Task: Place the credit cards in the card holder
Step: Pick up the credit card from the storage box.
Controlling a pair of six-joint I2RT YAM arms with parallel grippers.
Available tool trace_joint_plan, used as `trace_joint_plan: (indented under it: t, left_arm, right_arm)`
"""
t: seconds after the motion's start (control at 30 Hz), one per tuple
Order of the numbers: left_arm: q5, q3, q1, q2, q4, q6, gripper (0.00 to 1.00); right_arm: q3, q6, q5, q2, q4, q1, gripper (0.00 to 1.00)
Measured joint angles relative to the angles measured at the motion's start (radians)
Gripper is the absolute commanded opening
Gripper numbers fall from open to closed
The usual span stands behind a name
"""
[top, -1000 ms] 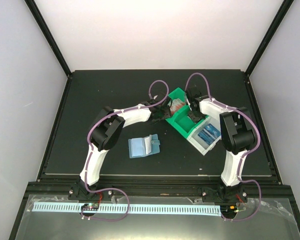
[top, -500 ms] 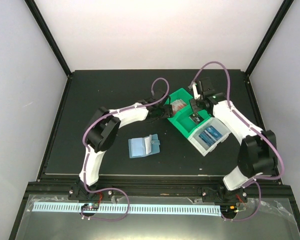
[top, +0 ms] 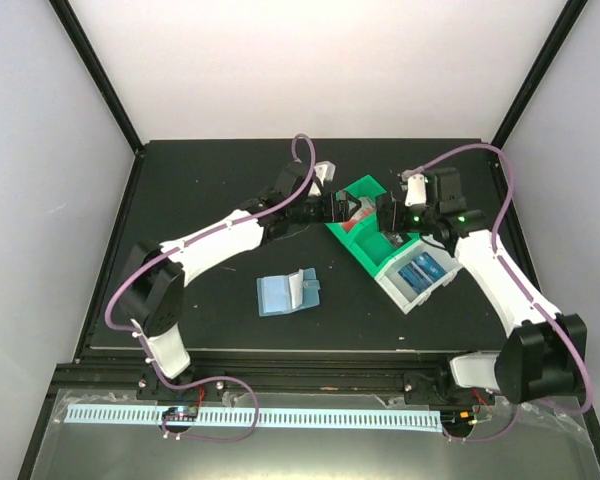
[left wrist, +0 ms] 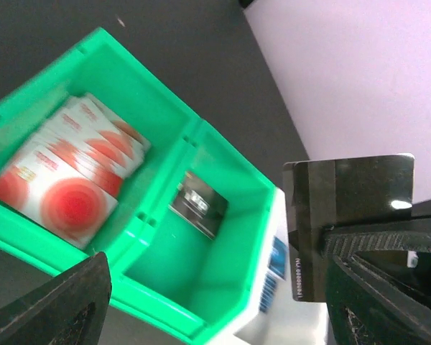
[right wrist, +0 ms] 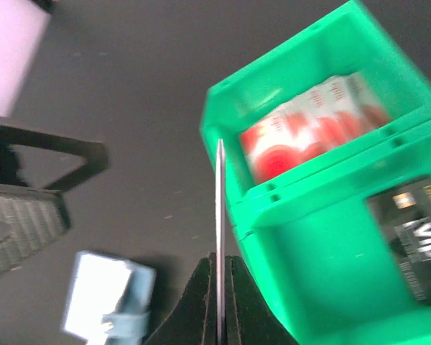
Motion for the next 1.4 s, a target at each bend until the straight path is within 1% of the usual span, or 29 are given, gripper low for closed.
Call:
trace_joint_plan:
  t: [0.13,0.2,0.3,0.4,0.57,0.87,1.07,1.23,1.3,1.4]
  left_arm:
    - [0.095,-0.087,0.001,-0.066,0.05,-0.029,0.84]
    - [0.149,-0.139,0.006,-0.108,0.073,-0.055,0.83]
    - [0.23,-0.182,0.007,-0.158,0.111,-0.096,0.81]
    - [0.322,-0.225,0.007,-0.208,0.196,-0.159,0.8]
    - [0.425,-0.249,0.006,-0.237,0.289,-0.249,0.7]
    - [0.527,-0.253,0.005,-0.234,0.368,-0.358,0.57]
    - [0.586,-0.254,0.005,-0.221,0.444,-0.428,0.41]
    - [0.618,-0.253,0.004,-0.2,0.473,-0.47,0.18]
    - [0.621,-0.253,0.004,-0.193,0.474,-0.475,0.13]
    - [0.622,-0.253,0.004,-0.19,0.479,-0.48,0.1]
  right_arm:
    - [-0.085,0.066,-0.195,-0.082,0.071,-0.032,0.02]
    - [-0.122,0.099,-0.298,-0.129,0.119,-0.069,0.02]
    - [-0.156,0.15,-0.428,-0.157,0.181,-0.098,0.04]
    - [-0.193,0.235,-0.549,-0.174,0.278,-0.104,0.04]
    - [-0.274,0.42,-0.684,-0.204,0.478,-0.103,0.08]
    - [-0.302,0.626,-0.755,-0.226,0.66,-0.103,0.09]
    - [-0.34,0.782,-0.765,-0.227,0.781,-0.103,0.09]
    - [-0.34,0.875,-0.768,-0.225,0.849,-0.103,0.06]
    - [-0.34,0.901,-0.767,-0.225,0.859,-0.103,0.06]
    - [-0.34,0.919,-0.76,-0.222,0.856,-0.103,0.07]
